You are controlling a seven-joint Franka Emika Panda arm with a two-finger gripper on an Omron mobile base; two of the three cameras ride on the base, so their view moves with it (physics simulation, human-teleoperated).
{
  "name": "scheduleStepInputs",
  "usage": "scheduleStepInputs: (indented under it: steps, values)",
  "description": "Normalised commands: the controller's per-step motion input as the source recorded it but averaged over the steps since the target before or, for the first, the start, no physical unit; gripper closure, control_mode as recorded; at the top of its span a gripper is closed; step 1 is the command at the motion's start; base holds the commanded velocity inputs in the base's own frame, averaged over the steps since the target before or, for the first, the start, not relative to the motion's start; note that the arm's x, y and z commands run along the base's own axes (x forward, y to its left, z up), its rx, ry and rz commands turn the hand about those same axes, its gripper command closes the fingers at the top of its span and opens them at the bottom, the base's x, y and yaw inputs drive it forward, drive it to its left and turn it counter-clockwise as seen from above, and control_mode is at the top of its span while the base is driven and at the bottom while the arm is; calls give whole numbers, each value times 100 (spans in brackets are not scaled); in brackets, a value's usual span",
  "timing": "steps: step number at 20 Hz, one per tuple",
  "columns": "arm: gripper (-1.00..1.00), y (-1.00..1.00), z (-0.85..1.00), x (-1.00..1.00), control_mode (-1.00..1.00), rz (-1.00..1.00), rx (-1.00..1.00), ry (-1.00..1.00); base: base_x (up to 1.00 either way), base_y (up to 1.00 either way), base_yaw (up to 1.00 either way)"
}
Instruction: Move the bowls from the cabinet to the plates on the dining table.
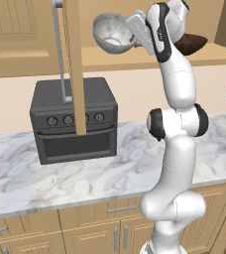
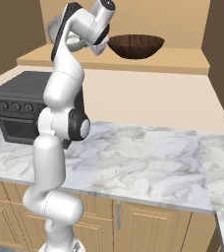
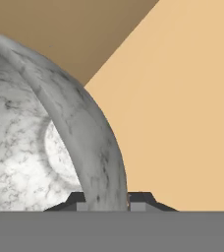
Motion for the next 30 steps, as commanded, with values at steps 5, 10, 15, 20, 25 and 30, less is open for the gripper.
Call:
scheduleStepInputs:
  steps: [5, 10, 15, 20, 25, 30]
  values:
    - [100, 0, 1, -7, -100, 2, -8, -7, 0, 0, 0]
    - [100, -3, 6, -25, -100, 2, -5, -7, 0, 0, 0]
    - [100, -15, -3, -48, -100, 1, -1, -10, 0, 0, 0]
    - [100, -20, -16, -62, -100, 0, 0, -9, 0, 0, 0]
    - [100, -18, -7, -62, -100, 0, 2, -4, 0, 0, 0]
    - [100, -17, -3, -62, -100, 0, 2, -3, 0, 0, 0]
